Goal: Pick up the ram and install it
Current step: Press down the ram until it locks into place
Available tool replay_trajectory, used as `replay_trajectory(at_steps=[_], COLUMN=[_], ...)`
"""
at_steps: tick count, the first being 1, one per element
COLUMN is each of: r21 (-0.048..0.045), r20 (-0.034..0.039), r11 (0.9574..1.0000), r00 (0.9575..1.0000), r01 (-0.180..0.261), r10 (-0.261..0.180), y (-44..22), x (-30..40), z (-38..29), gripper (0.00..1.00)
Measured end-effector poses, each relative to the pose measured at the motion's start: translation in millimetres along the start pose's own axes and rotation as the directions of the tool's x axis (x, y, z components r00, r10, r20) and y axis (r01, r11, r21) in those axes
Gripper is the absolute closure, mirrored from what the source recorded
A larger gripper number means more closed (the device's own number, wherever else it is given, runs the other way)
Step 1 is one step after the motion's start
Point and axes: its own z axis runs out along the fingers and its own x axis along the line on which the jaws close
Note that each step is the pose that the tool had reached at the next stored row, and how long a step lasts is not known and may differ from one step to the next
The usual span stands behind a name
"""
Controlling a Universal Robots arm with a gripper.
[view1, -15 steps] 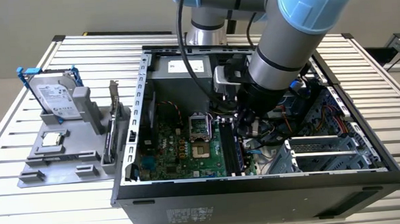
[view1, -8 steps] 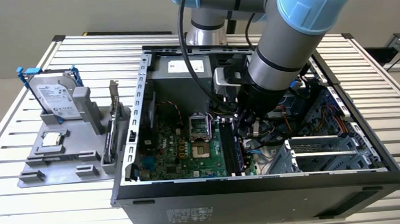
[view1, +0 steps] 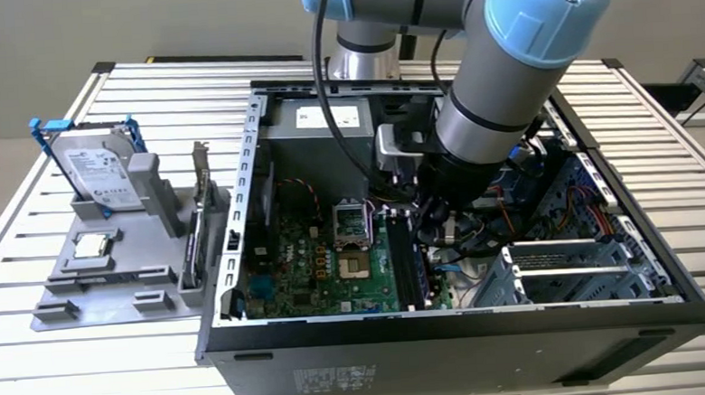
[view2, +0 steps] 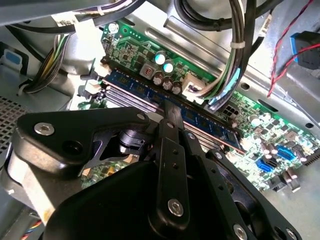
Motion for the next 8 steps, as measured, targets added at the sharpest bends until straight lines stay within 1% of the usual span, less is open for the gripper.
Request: replay_trajectory(at_steps=[5,8], r21=[0.0001,0.0005], r20=[0.0007,0.0027], r11=[1.0,1.0], r00=[1.0,1.0], r01=[0.0,0.0], r10=[0.0,0.0], y=[-0.1,0.2], x=[0.0,-0.3], z=[0.7,-2.0], gripper=[1.0,1.0])
